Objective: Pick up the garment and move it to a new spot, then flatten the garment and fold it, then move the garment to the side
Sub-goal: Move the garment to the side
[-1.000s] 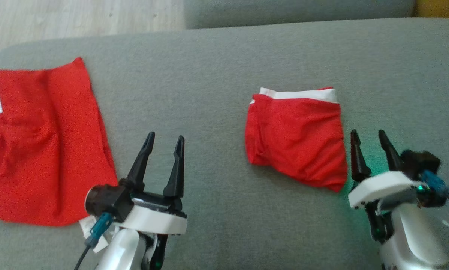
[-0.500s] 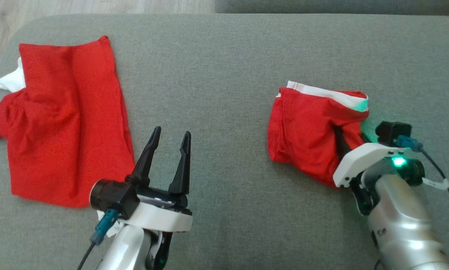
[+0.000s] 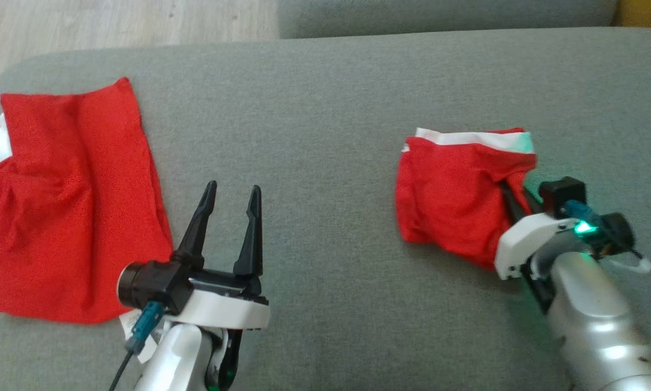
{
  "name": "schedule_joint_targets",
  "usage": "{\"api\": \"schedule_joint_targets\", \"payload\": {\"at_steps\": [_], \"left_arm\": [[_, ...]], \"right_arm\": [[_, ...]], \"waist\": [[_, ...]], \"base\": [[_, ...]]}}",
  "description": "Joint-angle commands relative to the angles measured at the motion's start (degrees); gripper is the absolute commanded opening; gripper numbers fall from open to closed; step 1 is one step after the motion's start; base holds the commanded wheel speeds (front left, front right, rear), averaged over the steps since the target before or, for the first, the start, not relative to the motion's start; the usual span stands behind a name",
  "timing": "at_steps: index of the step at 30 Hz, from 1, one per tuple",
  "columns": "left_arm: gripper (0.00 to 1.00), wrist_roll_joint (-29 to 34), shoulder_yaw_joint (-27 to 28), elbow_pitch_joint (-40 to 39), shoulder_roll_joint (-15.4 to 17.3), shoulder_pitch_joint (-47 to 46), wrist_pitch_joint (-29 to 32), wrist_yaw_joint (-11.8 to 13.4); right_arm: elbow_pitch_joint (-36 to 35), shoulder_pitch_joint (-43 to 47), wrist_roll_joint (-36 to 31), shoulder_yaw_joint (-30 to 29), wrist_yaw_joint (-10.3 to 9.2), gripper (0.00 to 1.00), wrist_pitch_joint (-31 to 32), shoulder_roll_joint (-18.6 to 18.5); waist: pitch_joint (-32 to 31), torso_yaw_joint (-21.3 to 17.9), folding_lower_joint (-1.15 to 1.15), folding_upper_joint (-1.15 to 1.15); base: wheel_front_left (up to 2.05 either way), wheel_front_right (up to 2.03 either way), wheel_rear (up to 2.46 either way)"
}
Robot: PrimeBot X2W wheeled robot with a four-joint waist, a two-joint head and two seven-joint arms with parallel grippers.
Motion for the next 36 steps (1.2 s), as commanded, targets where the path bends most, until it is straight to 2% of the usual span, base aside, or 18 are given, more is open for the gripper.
{"api": "schedule_joint_targets", "payload": {"at_steps": [1, 6, 13, 21, 25, 30, 31, 32, 36], "left_arm": [[1.0, 0.56, 1.98, -1.32, -0.03, -1.98, -0.55, 0.48], [1.0, 0.59, 2.07, -1.2, -0.03, -2.02, -0.55, 1.01], [1.0, 0.72, 2.22, -1.81, -0.03, -2.41, -0.55, 1.21], [1.0, 1.22, 2.89, -1.82, -0.03, -3.43, -0.55, 0.46], [1.0, 1.54, 3.29, -1.64, -0.03, -3.87, -0.55, 0.17], [1.0, 1.87, 3.69, -1.31, -0.03, -3.99, -0.55, -0.16], [1.0, 1.91, 3.73, -1.21, -0.03, -3.99, -0.55, -0.19], [1.0, 1.92, 3.79, -1.09, -0.03, -3.98, -0.55, -0.21], [1.0, 1.84, 4.11, -0.5, -0.03, -3.56, -0.55, -0.19]], "right_arm": [[-1.85, -1.92, -0.66, 1.17, -0.04, 0.0, -0.34, -1.36], [-1.79, -1.51, -1.22, 3.47, -0.04, 0.0, 1.3, -6.82], [-1.45, -1.97, 1.52, 6.27, -0.04, 0.0, 3.73, -14.49], [-1.17, -3.52, 4.58, 5.38, -0.04, 0.0, 6.57, -22.04], [-0.63, -4.05, 4.66, 3.71, -0.04, 0.0, 7.19, -24.19], [0.21, -4.53, 3.64, 0.99, -0.04, 0.01, 7.4, -24.36], [0.15, -4.63, 3.45, 0.15, -0.04, 0.93, 6.96, -24.13], [0.13, -4.67, 3.29, -0.58, -0.04, 1.0, 6.62, -23.76], [-0.64, -4.97, 2.91, -2.77, -0.04, 1.0, 4.25, -21.94]], "waist": [[-0.69, -0.7, 0.0, 0.0], [-0.97, -1.26, 0.0, 0.0], [0.67, -1.57, 0.0, 0.0], [3.53, -1.26, 0.0, 0.0], [4.37, -1.24, 0.0, 0.0], [4.51, -1.39, 0.0, 0.0], [4.35, -1.43, 0.0, 0.0], [4.07, -1.46, 0.0, 0.0], [2.26, -1.56, 0.0, 0.0]], "base": [[0.0, 0.0, 0.0], [0.0, 0.0, 0.0], [0.0, 0.0, 0.0], [0.0, 0.0, 0.0], [0.0, 0.0, 0.0], [0.0, 0.0, 0.0], [0.0, 0.0, 0.0], [0.0, 0.0, 0.0], [0.0, 0.0, 0.0]]}}
